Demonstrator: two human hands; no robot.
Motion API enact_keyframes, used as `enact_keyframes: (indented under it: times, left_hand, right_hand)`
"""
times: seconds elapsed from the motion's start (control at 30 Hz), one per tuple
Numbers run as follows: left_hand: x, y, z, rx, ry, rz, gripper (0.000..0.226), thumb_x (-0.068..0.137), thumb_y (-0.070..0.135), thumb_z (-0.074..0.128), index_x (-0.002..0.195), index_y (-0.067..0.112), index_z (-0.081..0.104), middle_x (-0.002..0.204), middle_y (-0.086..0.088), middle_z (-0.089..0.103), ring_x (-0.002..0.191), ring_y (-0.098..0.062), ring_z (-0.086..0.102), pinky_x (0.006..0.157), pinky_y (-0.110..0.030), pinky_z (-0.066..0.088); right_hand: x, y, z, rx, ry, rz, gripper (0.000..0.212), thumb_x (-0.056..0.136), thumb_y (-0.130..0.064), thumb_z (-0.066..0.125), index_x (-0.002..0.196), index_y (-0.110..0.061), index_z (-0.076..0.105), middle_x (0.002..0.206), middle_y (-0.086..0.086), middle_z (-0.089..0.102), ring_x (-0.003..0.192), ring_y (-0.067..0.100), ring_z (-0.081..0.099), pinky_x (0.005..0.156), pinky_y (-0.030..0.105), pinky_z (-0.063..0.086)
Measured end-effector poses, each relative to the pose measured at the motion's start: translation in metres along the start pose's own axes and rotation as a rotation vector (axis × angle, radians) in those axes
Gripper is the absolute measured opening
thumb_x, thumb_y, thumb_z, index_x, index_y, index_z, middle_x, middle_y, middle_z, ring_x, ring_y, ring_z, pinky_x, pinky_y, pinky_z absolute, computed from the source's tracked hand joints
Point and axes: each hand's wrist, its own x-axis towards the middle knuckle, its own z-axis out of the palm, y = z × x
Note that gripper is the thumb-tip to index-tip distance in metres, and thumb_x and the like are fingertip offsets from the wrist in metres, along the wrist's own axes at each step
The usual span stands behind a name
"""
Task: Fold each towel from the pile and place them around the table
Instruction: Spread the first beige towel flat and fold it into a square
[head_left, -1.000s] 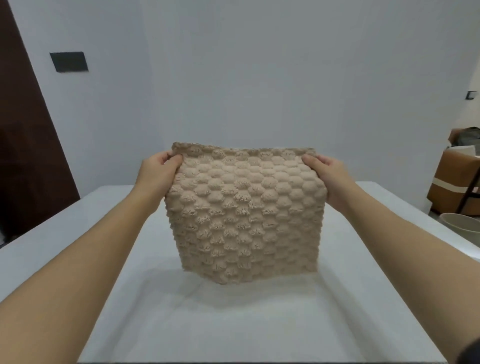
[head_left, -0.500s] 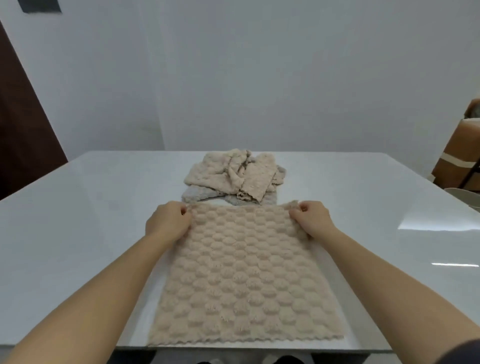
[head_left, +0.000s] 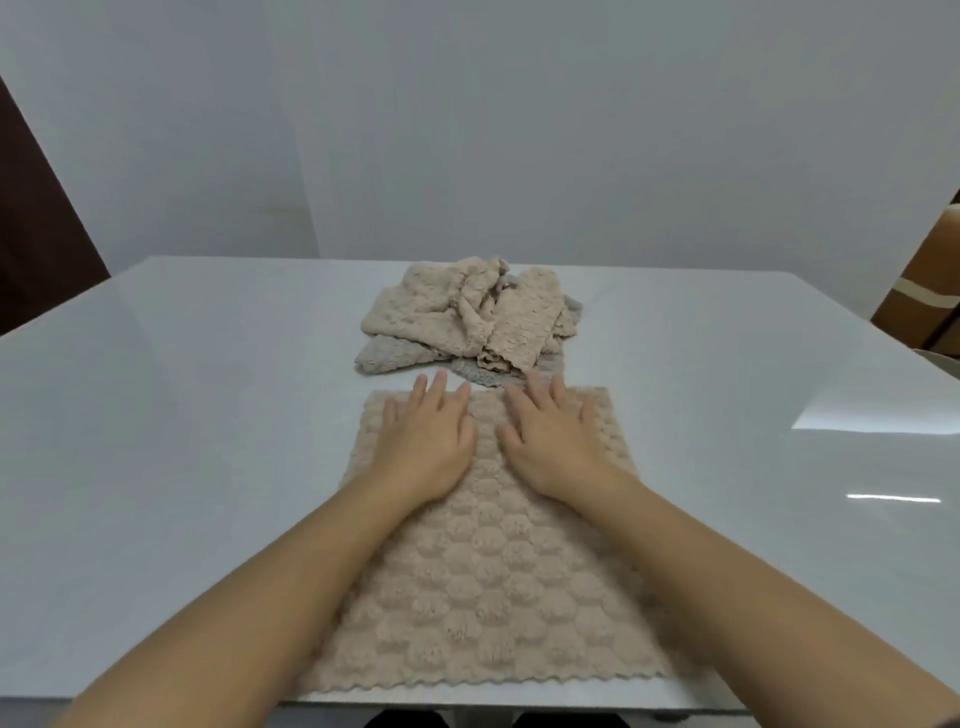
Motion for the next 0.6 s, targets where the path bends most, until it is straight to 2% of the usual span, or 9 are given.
enact_keyframes:
  times: [0.07,0.27,0.37,0.47,0.6]
  left_hand:
    - [-0.002,0.0,0.009,0.038,-0.103,-0.036,0.057,0.102,0.044,0.016,0.156,0.027,0.007,0.163,-0.002,-0.006,0.15,-0.021,-0.008,0.12,-0.05,-0.005]
    - [-0.009,0.001,0.011,0.071,-0.096,-0.037,0.058,0.101,0.048,0.013,0.156,0.031,0.003,0.163,-0.001,-0.009,0.15,-0.021,-0.009,0.119,-0.052,-0.006]
    - [-0.012,0.0,0.012,0.069,-0.077,-0.096,0.06,0.098,0.052,0.011,0.155,0.034,0.003,0.163,-0.001,-0.009,0.149,-0.023,-0.01,0.118,-0.054,-0.007]
    - [-0.016,-0.004,0.01,0.081,-0.064,-0.178,0.063,0.098,0.056,0.011,0.155,0.032,0.002,0.163,-0.004,-0.009,0.149,-0.027,-0.01,0.119,-0.051,-0.007]
    - [-0.022,-0.01,0.006,0.088,-0.06,-0.298,0.064,0.099,0.05,0.013,0.156,0.023,0.002,0.162,-0.011,-0.009,0.149,-0.029,-0.011,0.119,-0.052,-0.007]
  right_hand:
    - [-0.005,0.002,0.008,-0.012,-0.054,0.041,0.061,0.102,-0.051,0.016,0.156,-0.028,0.006,0.163,-0.001,-0.011,0.149,0.028,-0.014,0.118,0.056,-0.007]
    - [-0.015,0.003,0.013,-0.026,-0.032,0.059,0.061,0.1,-0.055,0.013,0.156,-0.032,0.003,0.163,-0.002,-0.012,0.149,0.029,-0.014,0.118,0.057,-0.007]
    - [-0.015,0.003,0.011,-0.034,-0.036,0.055,0.061,0.1,-0.057,0.013,0.156,-0.034,0.004,0.163,-0.004,-0.011,0.149,0.027,-0.013,0.118,0.057,-0.007]
    - [-0.016,0.01,0.009,-0.052,-0.047,0.071,0.063,0.098,-0.062,0.011,0.155,-0.038,0.003,0.163,-0.006,-0.011,0.15,0.026,-0.013,0.117,0.057,-0.009]
    - [-0.019,0.019,0.005,-0.079,-0.052,0.095,0.065,0.096,-0.066,0.007,0.155,-0.038,0.001,0.163,-0.004,-0.011,0.149,0.028,-0.013,0.117,0.057,-0.009]
